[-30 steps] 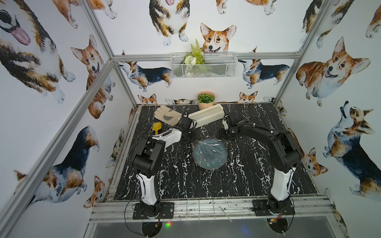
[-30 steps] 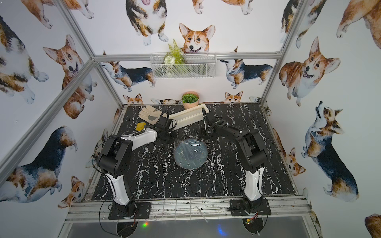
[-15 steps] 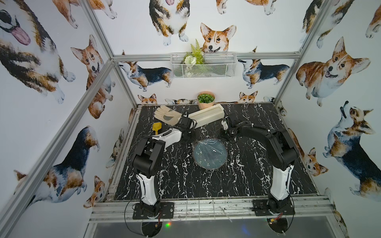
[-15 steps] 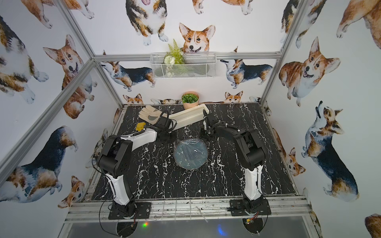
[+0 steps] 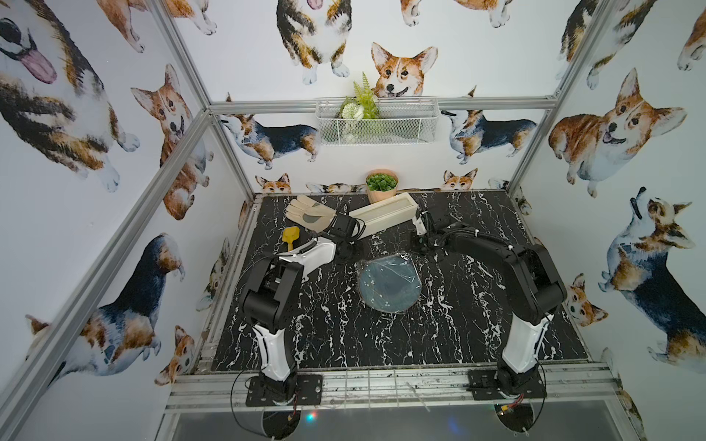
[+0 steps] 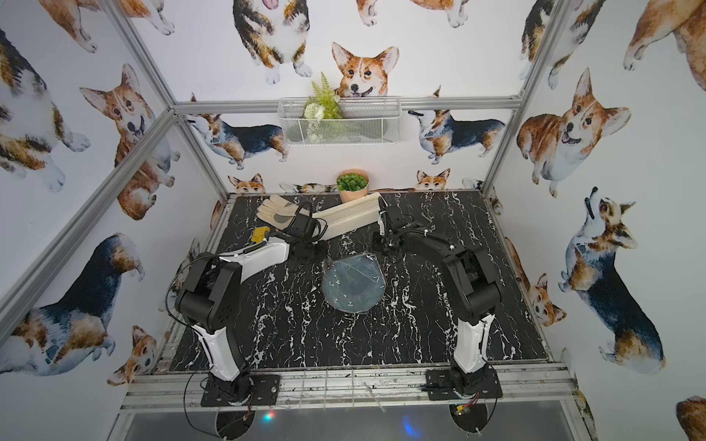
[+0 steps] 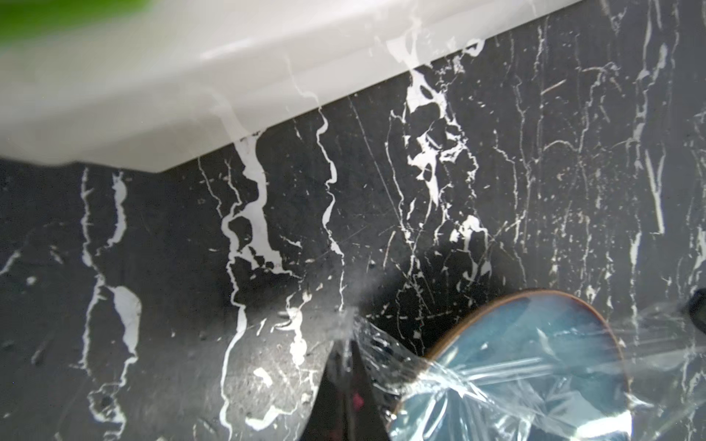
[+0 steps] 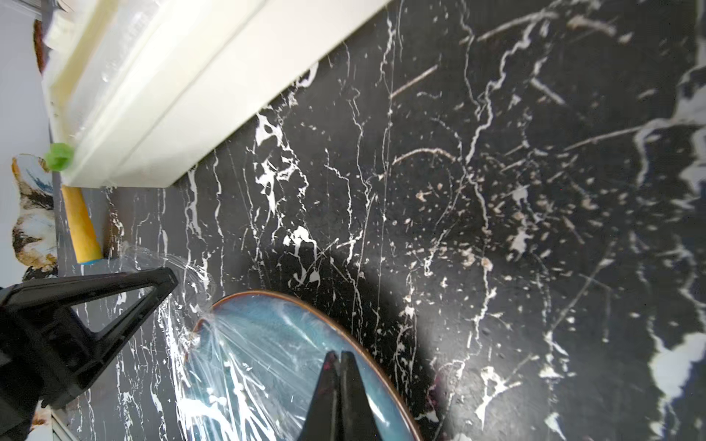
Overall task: Wrap the plate with plastic wrap
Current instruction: Cover the plate with plastic wrap.
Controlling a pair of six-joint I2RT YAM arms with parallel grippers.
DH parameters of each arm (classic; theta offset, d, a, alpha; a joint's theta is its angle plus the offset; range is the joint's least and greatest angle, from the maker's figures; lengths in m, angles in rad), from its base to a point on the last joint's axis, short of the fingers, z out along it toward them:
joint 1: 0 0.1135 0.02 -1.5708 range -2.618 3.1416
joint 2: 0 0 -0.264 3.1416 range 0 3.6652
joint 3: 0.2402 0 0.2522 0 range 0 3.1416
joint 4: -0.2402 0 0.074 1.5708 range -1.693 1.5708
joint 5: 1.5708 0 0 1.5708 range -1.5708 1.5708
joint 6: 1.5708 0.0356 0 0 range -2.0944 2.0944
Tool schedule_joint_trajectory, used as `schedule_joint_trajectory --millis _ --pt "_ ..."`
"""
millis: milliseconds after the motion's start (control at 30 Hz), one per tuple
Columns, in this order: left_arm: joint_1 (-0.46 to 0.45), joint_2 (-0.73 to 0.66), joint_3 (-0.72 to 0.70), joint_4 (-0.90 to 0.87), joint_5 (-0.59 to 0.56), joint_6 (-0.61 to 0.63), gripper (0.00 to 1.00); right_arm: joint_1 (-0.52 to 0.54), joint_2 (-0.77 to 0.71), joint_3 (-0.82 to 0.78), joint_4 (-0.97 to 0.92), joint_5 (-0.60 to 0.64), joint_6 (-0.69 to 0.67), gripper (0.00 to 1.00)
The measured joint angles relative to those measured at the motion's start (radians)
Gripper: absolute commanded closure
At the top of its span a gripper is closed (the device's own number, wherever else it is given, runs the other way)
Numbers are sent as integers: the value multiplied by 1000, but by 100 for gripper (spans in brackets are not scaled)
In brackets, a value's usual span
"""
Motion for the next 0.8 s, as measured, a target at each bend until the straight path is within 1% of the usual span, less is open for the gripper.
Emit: schedule_joint_trajectory --millis 200,467,600,800 --pt "-3 1 0 4 -12 0 97 -11 11 -5 2 47 -4 100" --pt "-4 31 6 6 -34 2 97 -50 68 -14 11 54 1 100" --pt "-4 23 10 14 -34 3 97 -68 46 -58 36 56 8 100" --pt "-4 -42 -25 68 -42 4 95 -75 -26 -129 99 72 23 100"
